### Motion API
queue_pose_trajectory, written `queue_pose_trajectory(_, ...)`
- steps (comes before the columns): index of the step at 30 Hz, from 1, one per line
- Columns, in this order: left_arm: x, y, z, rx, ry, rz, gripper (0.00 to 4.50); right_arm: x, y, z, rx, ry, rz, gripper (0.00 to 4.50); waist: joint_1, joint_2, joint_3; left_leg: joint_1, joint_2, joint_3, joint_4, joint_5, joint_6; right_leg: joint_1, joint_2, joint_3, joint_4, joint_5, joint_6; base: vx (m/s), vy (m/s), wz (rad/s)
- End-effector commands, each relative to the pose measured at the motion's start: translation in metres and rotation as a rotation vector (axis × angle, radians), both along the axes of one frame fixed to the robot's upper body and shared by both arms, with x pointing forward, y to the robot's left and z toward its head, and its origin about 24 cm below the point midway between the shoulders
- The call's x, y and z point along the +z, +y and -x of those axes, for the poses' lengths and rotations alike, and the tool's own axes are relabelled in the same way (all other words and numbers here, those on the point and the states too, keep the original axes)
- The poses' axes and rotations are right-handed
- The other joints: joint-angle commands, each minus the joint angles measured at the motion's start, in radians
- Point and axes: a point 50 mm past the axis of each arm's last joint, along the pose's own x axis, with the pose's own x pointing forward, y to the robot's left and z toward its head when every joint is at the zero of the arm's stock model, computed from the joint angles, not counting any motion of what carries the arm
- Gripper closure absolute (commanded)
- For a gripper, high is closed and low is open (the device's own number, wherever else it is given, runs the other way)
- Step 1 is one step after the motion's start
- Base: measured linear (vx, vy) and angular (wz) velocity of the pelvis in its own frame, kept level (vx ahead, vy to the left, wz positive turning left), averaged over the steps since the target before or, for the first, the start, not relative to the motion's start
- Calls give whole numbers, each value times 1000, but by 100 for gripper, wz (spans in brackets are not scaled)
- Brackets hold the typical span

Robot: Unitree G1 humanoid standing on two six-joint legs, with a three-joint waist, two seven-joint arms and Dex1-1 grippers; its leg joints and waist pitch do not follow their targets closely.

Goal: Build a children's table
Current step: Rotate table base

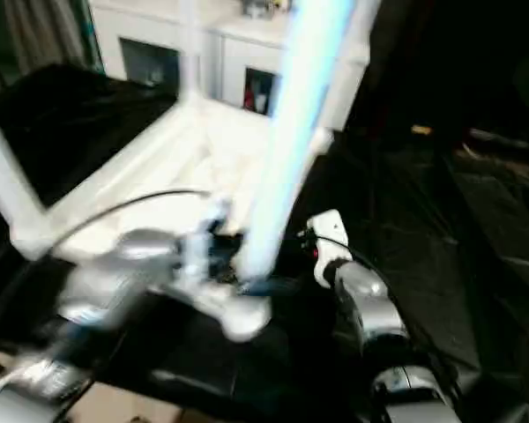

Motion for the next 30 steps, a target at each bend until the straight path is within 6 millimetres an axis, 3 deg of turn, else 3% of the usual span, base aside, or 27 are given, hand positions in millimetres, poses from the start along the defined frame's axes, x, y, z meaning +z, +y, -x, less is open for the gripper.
queue_pose_trajectory(1, -8, 9, -10, 102, -58, -92, 5, 7, -21, -4, -77, -30, 21, 63, 10, -4, -65, 11, 4, 8, -70, -246, 17, 48, -20, 10, -70, -179, -178, 0, 0, 0)
queue_pose_trajectory(7, -9, 9, -15, 130, -124, -79, 5, 10, -46, 3, -113, -44, 18, 63, 15, -7, -65, 11, 3, 9, -68, -243, 33, 45, -19, 8, -70, -175, -191, 0, 0, 0)
queue_pose_trajectory(10, -6, 6, -7, 54, -82, 1, 5, 11, -56, 10, -88, -43, -1, 63, 23, -8, -67, 9, 5, 10, -66, -216, 53, 47, -20, 8, -63, -114, -225, 0, 0, 0)
queue_pose_trajectory(14, -19, 20, 2, -105, -35, -101, 31, 12, -67, 26, 46, -12, 10, 63, 32, -4, -66, 13, 8, 11, -66, -210, 81, 46, -17, 8, -61, -79, -241, 0, 0, 0)
queue_pose_trajectory(17, -28, 38, -2, -173, -4, -235, 39, 16, -75, 40, 186, 16, 76, 63, 34, 2, -59, 15, 8, 10, -72, -268, 70, 43, -19, 10, -72, -168, -222, 0, 0, 0)
queue_pose_trajectory(21, -30, 46, -11, -156, -31, -320, 74, 21, -77, 47, 267, 34, 106, 63, 32, 1, -57, 18, 9, 7, -78, -340, 39, 37, -20, 9, -84, -268, -195, 0, 0, 0)
queue_pose_trajectory(22, -30, 48, -15, -141, -46, -345, 77, 23, -76, 50, 302, 40, 108, 63, 34, 3, -58, 18, 10, 4, -78, -344, 35, 38, -23, 9, -83, -263, -195, 0, 0, 0)
queue_pose_trajectory(24, -29, 50, -19, -129, -64, -374, 110, 26, -74, 53, 344, 52, 106, 63, 37, 0, -59, 16, 11, 3, -78, -333, 42, 40, -25, 9, -80, -240, -197, 0, 0, 0)
queue_pose_trajectory(27, -28, 51, -24, -127, -66, -402, 115, 33, -66, 67, 483, 105, 69, 63, 44, 1, -59, 14, 11, 2, -76, -306, 57, 47, -24, 9, -76, -190, -208, 0, 0, 0)
queue_pose_trajectory(30, -27, 49, -27, -134, -57, -392, 154, 38, -62, 78, 570, 147, 43, 63, 52, 3, -64, 13, 12, 3, -72, -252, 80, 48, -27, 9, -65, -88, -244, 0, 0, 0)
